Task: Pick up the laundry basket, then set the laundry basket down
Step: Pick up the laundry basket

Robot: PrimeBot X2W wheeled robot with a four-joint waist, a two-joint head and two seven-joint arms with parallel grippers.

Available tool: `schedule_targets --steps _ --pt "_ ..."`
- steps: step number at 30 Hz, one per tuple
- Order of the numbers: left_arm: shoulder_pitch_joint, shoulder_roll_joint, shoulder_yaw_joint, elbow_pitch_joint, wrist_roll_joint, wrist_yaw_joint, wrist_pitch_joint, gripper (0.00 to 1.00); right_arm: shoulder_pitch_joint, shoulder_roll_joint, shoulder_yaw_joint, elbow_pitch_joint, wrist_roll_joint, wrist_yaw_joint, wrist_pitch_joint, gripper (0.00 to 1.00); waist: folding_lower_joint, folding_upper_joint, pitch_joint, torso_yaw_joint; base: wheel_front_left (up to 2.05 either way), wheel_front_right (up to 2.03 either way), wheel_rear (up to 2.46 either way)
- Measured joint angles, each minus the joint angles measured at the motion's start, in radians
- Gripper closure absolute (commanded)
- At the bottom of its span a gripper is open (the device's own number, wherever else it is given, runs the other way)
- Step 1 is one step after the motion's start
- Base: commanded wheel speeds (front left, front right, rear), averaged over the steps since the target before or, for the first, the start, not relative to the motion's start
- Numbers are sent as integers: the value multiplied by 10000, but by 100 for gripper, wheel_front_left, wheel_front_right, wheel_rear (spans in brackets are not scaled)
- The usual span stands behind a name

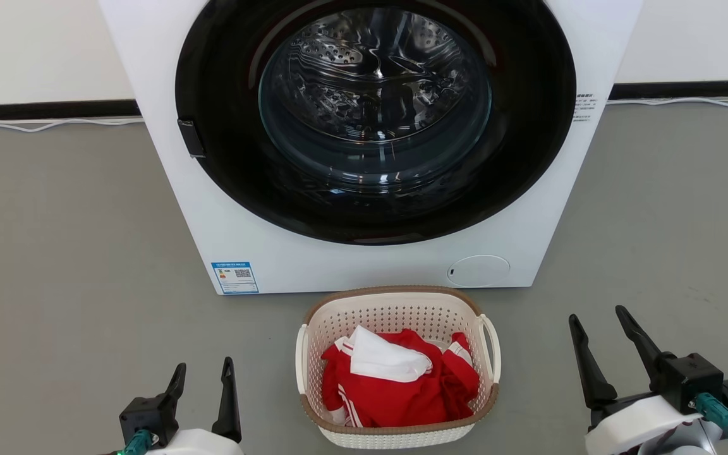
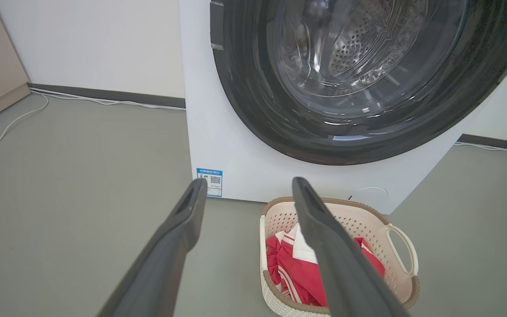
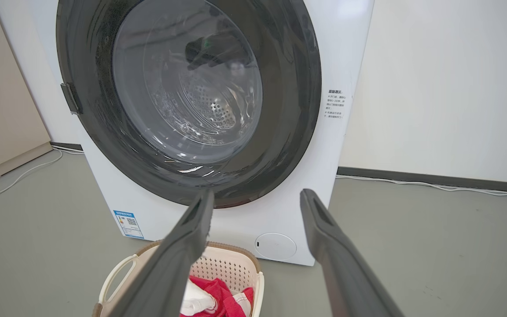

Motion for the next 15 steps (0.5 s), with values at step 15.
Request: schedule_targets --steps 15 --pt "-328 8 -163 221 -173 79 0 0 -568 36 -105 813 336 2 -2 0 0 0 495 -46 0 0 0"
